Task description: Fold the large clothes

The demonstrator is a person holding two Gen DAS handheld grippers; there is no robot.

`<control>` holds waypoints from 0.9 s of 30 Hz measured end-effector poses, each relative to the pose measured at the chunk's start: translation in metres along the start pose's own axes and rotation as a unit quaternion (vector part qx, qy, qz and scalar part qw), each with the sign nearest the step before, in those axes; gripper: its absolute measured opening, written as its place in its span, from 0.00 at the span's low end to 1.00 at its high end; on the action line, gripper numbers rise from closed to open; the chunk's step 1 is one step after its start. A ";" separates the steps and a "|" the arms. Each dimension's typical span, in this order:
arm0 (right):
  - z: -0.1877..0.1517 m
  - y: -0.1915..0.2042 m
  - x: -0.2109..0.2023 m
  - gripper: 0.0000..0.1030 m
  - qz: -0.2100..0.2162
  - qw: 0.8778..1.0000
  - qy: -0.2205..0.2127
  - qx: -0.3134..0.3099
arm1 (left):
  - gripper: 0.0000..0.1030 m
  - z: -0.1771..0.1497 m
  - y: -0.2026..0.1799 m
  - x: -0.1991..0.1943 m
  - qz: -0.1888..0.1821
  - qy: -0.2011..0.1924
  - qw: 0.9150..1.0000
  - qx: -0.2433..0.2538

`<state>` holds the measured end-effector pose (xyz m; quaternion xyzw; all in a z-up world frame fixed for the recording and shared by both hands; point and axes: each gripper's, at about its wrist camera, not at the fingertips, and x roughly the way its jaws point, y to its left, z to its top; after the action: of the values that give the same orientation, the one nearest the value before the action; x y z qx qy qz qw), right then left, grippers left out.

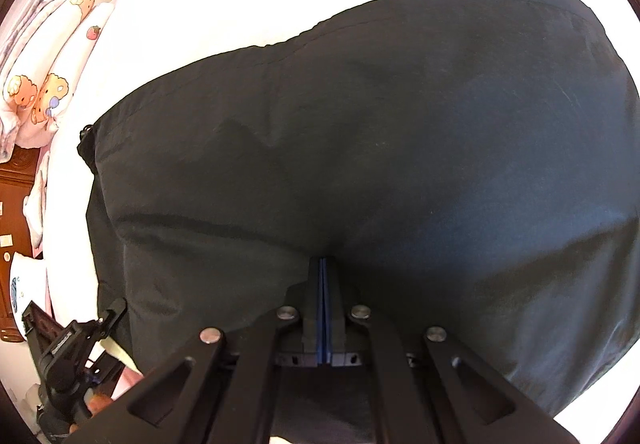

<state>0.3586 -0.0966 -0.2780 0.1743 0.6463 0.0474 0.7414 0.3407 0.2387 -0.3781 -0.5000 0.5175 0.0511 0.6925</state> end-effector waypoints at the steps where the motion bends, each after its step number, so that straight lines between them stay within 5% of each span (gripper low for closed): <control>1: -0.001 0.000 0.000 0.00 -0.003 1.000 -0.001 0.000 | 0.16 -0.001 -0.005 -0.003 -0.003 -0.001 1.000 0.008; 11: -0.007 0.002 -0.005 0.00 -0.005 1.000 -0.005 -0.014 | 0.13 -0.024 -0.103 -0.034 -0.021 -0.026 0.982 0.183; 15: -0.006 0.000 -0.007 0.00 0.006 1.000 -0.003 -0.014 | 0.13 -0.035 -0.134 -0.047 -0.056 -0.036 0.979 0.193; 27: 0.004 -0.034 -0.018 0.00 0.092 0.995 0.022 -0.031 | 0.12 -0.132 -0.258 -0.076 -0.107 -0.084 0.927 0.350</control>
<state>0.3547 -0.1342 -0.2715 0.2090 0.6422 0.1395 0.7242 0.3692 0.0465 -0.1499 -0.2723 0.3857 -0.1662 0.8657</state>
